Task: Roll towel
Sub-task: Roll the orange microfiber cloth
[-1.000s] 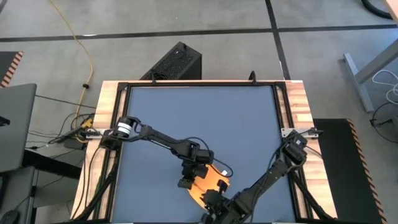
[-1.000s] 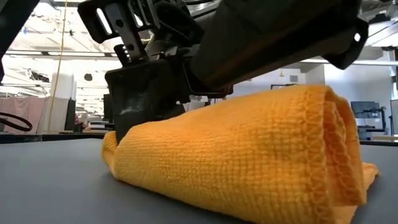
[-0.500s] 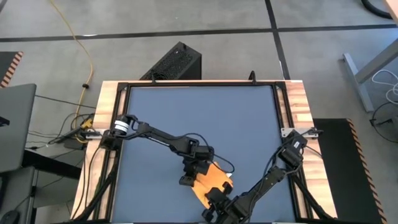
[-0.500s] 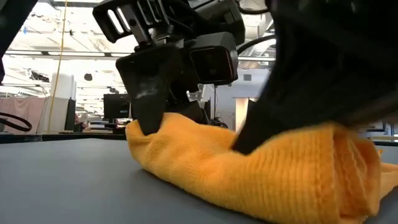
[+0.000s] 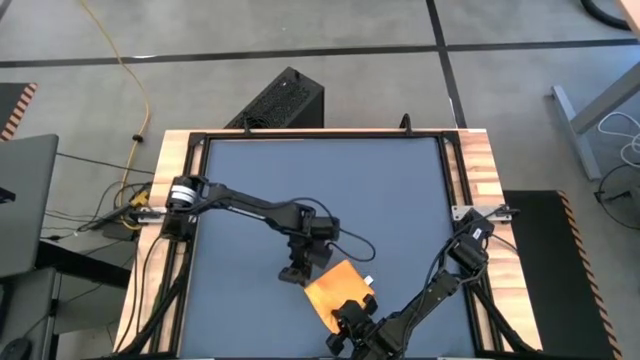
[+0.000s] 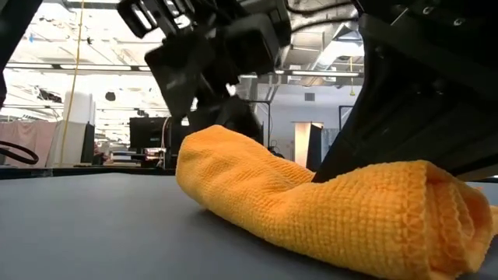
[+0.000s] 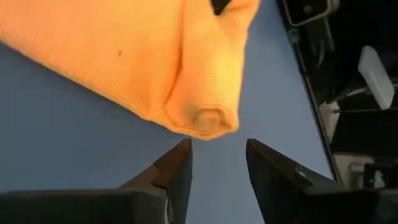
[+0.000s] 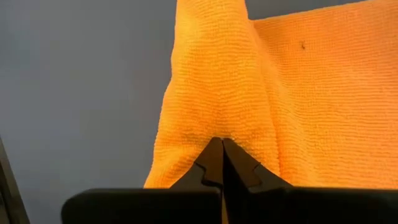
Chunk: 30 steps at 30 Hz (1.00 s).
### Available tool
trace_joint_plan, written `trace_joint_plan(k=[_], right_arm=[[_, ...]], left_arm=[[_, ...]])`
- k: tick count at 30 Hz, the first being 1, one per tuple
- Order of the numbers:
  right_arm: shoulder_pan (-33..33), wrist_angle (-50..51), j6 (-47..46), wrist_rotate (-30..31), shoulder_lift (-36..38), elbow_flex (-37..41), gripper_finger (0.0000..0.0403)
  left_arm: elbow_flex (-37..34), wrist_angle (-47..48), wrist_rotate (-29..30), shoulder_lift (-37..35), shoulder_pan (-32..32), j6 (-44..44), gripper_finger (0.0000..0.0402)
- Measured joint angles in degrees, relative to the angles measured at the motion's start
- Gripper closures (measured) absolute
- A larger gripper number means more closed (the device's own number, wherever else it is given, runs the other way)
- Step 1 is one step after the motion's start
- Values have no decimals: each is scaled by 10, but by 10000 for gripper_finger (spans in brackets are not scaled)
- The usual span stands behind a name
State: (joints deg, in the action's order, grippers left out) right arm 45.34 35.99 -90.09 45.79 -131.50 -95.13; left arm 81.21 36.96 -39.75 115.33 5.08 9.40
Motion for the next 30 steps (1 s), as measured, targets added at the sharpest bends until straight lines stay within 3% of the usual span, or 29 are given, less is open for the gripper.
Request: trace_joint_plan(k=[3,6,13,16,19,23,30], right_arm=[[0,1,0,3,0,0,384],[0,1,-1,4,0,0,384],[1,5,0,8,0,0,384],[1,5,0,8,0,0,384],[1,5,0,8,0,0,383],[1,3,0,8,0,1,383],[0,2,-14,8,0,1,383]], left_arm=[[0,0,12,-18,4,24,262],[-19,-52,76,-50,28,46,264],[-153,-309,185,-151,101,38,295],[-215,-438,235,-152,120,16,306],[-243,-505,267,-132,127,10,312],[-250,-520,297,-114,120,-1,320],[-250,-512,253,-104,101,5,350]])
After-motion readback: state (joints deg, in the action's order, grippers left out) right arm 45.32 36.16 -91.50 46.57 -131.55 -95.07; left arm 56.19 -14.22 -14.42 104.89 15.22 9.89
